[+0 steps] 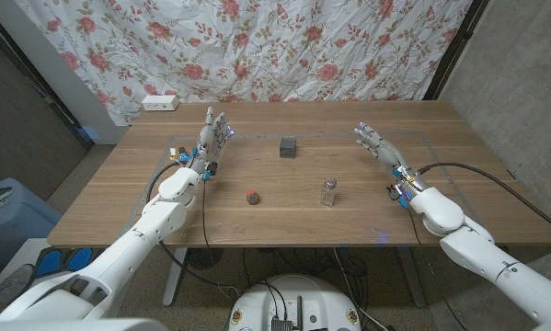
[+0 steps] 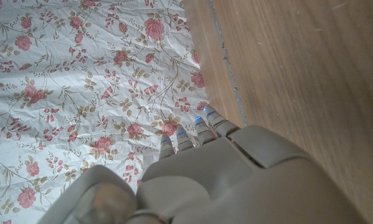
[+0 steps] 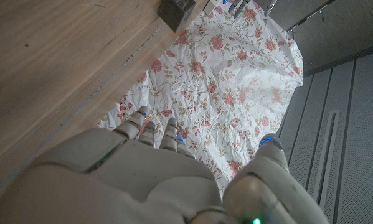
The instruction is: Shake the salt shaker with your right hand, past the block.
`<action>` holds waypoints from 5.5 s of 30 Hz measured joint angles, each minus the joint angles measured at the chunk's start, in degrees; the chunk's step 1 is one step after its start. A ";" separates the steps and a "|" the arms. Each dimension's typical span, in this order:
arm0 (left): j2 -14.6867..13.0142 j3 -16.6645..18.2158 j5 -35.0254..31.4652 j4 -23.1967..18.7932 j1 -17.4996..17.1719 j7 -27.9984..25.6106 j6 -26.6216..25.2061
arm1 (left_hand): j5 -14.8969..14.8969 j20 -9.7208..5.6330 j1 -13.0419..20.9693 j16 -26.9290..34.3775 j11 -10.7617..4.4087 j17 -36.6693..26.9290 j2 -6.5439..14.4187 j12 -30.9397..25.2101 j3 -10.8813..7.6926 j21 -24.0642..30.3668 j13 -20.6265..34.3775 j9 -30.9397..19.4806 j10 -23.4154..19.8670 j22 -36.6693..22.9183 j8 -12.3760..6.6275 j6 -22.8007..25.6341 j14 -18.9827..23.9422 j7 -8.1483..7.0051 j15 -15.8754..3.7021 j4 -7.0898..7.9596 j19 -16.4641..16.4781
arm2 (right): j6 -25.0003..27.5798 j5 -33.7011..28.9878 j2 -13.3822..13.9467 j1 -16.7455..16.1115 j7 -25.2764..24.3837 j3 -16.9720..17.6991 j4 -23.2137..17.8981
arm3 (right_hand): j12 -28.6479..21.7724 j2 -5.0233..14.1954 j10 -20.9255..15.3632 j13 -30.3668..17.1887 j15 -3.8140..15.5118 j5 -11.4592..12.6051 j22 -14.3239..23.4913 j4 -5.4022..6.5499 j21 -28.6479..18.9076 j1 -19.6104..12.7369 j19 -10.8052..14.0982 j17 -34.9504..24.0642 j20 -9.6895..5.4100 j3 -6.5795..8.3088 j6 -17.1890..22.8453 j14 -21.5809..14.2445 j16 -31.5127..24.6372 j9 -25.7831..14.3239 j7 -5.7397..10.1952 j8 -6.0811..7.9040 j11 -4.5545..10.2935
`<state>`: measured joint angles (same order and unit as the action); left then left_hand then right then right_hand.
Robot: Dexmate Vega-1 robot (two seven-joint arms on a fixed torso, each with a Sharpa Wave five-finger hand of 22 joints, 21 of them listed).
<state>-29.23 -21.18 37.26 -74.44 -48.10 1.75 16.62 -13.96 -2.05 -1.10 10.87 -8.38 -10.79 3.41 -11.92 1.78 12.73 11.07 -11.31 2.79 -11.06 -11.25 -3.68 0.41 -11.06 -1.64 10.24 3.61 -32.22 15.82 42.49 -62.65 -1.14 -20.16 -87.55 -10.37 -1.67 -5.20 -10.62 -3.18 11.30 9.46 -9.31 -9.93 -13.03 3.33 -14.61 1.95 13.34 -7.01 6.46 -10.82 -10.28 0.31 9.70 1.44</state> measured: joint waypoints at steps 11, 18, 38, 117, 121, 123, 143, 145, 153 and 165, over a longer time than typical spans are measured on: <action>0.00 0.00 0.01 0.00 0.00 0.01 0.00 | 0.00 0.00 0.00 0.00 0.00 0.00 0.00 0.00 0.00 0.00 0.00 0.00 0.00 0.00 0.00 0.00 0.00 0.00 0.00 0.00 0.00 | -2.82 -3.39 1.18 -1.48 -0.36 0.00 0.38 | 0.00 -0.65 0.04 -0.19 0.13 0.34 0.00 -0.34 0.00 -0.68 -0.85 0.27 -0.18 0.35 -0.29 0.51 -0.21 -0.28 0.11 0.71 -0.04; 0.00 0.00 0.01 0.00 0.01 0.02 0.00 | 0.00 0.00 0.00 0.00 0.00 0.00 0.00 0.00 0.00 0.00 -0.01 0.00 0.00 0.00 0.00 0.00 0.00 0.00 0.00 0.00 0.00 | -3.78 -5.45 1.93 -2.72 -1.07 0.35 -0.12 | 0.00 -0.89 1.08 -0.19 0.10 0.44 0.00 -0.66 0.00 -2.25 -1.32 0.52 -0.52 0.67 -0.29 1.13 -0.21 -0.28 0.11 1.12 -0.36; 0.00 0.00 0.01 0.00 0.01 0.01 0.00 | 0.00 0.00 0.00 0.00 0.00 0.00 0.00 0.00 0.00 0.00 -0.01 0.01 0.00 0.01 0.00 0.00 0.00 0.00 0.00 0.00 0.00 | -4.69 -13.72 2.75 -7.10 -5.93 1.65 -2.93 | 0.00 -1.92 1.33 -0.18 0.10 0.44 -0.01 -0.89 -0.27 -4.99 -1.32 0.79 -0.52 0.91 0.25 1.12 -0.44 -0.27 -0.41 1.78 -0.11; 0.04 -0.03 -0.02 0.12 0.06 0.05 0.01 | 0.00 0.00 0.00 0.00 0.00 0.01 0.00 0.00 0.00 0.00 -0.01 0.01 0.00 0.01 0.00 0.00 0.00 0.00 0.00 0.00 0.00 | -0.51 -31.24 -4.15 -6.43 -25.26 -8.43 2.55 | -1.54 -6.30 -7.39 -0.56 2.05 2.79 -0.01 -1.27 -1.33 -20.93 3.54 1.84 -0.84 5.12 6.46 -3.51 -2.65 -0.80 3.85 5.78 7.39; 0.04 -0.03 -0.02 0.12 0.05 0.05 0.01 | 0.00 0.00 0.00 0.00 0.00 0.01 0.00 0.00 0.00 0.00 -0.01 0.01 0.00 0.01 0.00 0.00 0.00 0.00 0.00 0.00 0.00 | -0.65 -31.23 -4.44 -6.03 -25.38 -8.74 3.13 | -1.54 -6.38 -8.14 -0.56 2.54 3.34 -0.01 -1.27 -1.34 -22.07 4.15 1.84 -1.03 5.12 7.51 -4.41 -2.91 -0.79 4.79 6.08 8.10; 0.03 -0.03 -0.02 0.12 0.05 0.04 0.02 | 0.00 0.00 0.00 0.00 0.00 0.01 0.00 0.00 0.00 0.00 -0.01 0.01 0.00 0.01 0.00 0.00 0.00 0.00 0.00 0.00 0.00 | -0.76 -31.22 -4.61 -5.78 -25.54 -8.96 3.46 | -1.54 -7.04 -9.04 -0.35 2.78 3.62 -0.01 -1.27 -1.33 -22.73 4.56 1.84 -1.04 5.11 8.39 -4.65 -2.97 -0.79 5.08 6.63 8.39; 0.03 -0.03 -0.01 0.09 0.04 0.03 0.03 | 0.00 0.00 0.00 0.00 0.00 0.01 0.00 0.00 0.00 0.00 -0.01 0.01 0.00 0.01 0.00 0.00 0.00 0.00 0.00 0.00 0.00 | 0.14 -32.16 -5.21 -4.46 -26.93 -10.20 4.58 | -1.99 -5.75 -16.95 -0.30 5.18 6.35 -0.01 -0.39 -1.79 -25.69 8.62 1.83 -1.79 5.02 16.77 -9.73 -4.87 -0.79 7.70 10.03 9.89; 0.03 -0.03 0.00 0.09 0.04 0.03 0.03 | 0.00 0.00 0.00 0.00 0.00 0.01 0.00 0.00 0.00 0.00 -0.01 0.01 0.00 0.01 0.00 0.00 0.00 0.00 0.00 0.00 0.00 | 0.34 -32.23 -5.23 -4.43 -27.13 -10.24 4.57 | -1.99 -5.75 -17.57 -0.30 5.17 6.72 -0.01 -0.23 -1.79 -25.71 9.32 1.83 -2.13 4.85 17.52 -10.15 -5.11 -0.79 7.86 10.43 10.16; 0.03 -0.03 -0.01 0.09 0.04 0.04 0.03 | 0.00 0.00 0.00 0.00 0.00 0.01 0.00 0.00 0.00 0.00 -0.01 0.01 0.00 0.01 0.00 0.00 0.00 0.00 0.00 0.00 0.00 | 1.15 -32.30 -5.18 -4.74 -27.54 -10.16 3.49 | -2.44 -4.74 -21.85 -0.31 5.30 6.95 0.32 -0.23 -1.79 -27.51 11.44 1.68 -2.57 4.86 21.23 -13.15 -6.42 -0.78 8.06 11.99 10.13; 0.03 -0.02 0.00 0.09 0.05 0.04 0.03 | 0.00 0.00 0.00 0.00 0.00 0.01 0.00 0.00 0.00 0.00 -0.01 0.01 0.00 0.01 0.00 0.00 0.00 0.00 0.00 0.00 0.00 | 5.85 -32.50 -4.41 -6.41 -28.88 -9.23 0.06 | -2.44 -5.02 -26.87 -0.31 5.24 6.94 0.13 -0.24 -2.23 -30.80 15.51 1.81 -3.36 4.86 25.70 -17.40 -7.85 -0.78 8.59 13.71 10.84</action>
<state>-29.19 -21.20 37.26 -74.35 -48.05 1.79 16.65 -13.96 -2.05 -1.10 10.87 -8.38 -10.78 3.41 -11.92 1.78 12.73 11.06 -11.30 2.79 -11.05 -11.25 -3.68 0.41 -11.05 -1.64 10.24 3.61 -26.37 -16.68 38.09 -69.07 -30.02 -29.39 -87.49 -12.81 -6.70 -32.06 -10.94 2.06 18.24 9.59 -9.55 -12.16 -43.83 18.85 -12.81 -1.41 18.20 18.69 -10.95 -18.67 -11.06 8.89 23.41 12.28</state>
